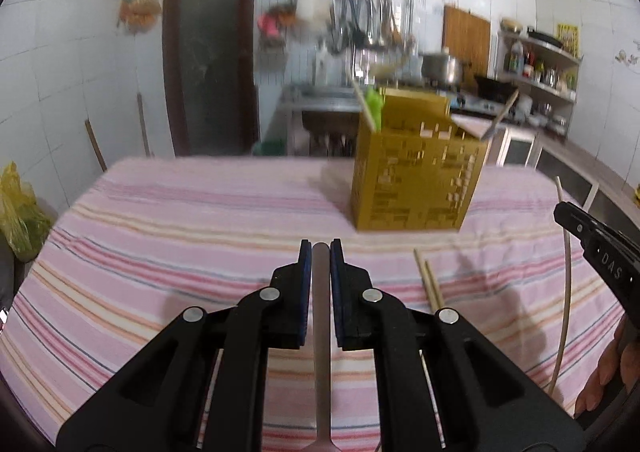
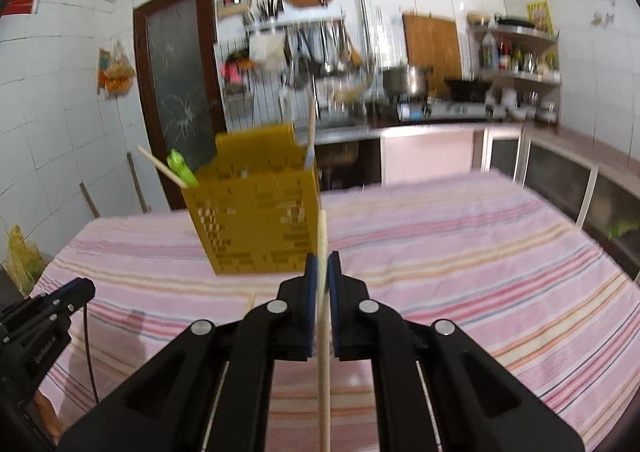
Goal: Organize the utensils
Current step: 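Lift the chopstick and metal spoon and carry both over the yellow holder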
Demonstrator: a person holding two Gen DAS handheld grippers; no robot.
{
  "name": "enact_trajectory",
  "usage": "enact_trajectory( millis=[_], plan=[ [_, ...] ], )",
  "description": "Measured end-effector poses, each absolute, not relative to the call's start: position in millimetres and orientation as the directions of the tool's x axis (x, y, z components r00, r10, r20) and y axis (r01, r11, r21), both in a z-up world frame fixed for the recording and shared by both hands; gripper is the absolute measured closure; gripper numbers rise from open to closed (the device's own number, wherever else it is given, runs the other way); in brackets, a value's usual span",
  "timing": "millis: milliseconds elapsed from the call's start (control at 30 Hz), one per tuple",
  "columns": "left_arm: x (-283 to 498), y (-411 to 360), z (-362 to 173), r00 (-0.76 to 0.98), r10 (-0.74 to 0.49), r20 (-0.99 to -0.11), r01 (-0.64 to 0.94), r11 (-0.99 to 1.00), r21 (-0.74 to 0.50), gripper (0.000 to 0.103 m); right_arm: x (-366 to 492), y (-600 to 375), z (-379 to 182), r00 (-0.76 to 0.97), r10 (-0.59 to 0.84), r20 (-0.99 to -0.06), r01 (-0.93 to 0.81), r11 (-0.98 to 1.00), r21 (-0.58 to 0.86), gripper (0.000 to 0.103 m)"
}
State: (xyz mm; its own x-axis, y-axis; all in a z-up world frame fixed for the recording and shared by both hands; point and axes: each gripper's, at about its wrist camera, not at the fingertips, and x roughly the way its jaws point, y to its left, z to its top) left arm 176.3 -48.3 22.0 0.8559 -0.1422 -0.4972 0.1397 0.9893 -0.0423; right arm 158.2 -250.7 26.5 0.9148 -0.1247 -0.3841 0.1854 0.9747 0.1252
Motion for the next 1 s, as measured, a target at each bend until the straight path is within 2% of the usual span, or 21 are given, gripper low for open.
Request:
enact_trajectory(
  millis=[333, 800, 1000],
  plan=[
    [174, -60, 45, 0.891, -0.173, -0.42, 0.16, 0.985, -0.066, 0.095, 137, -249, 42, 0.952, -0.187, -0.243, 0.214, 0.973, 0.09, 0.097],
    [173, -69, 52, 0.907, -0.207, -0.367, 0.199, 0.978, -0.06, 0.095, 129, -248, 44, 0.961, -0.197, -0.196, 0.218, 0.972, 0.092, 0.097],
    [172, -70, 73, 0.915, -0.233, -0.331, 0.227, 0.972, -0.057, 0.096, 126, -248, 58, 0.967, -0.181, -0.179, 0.201, 0.975, 0.1, 0.097]
  ],
)
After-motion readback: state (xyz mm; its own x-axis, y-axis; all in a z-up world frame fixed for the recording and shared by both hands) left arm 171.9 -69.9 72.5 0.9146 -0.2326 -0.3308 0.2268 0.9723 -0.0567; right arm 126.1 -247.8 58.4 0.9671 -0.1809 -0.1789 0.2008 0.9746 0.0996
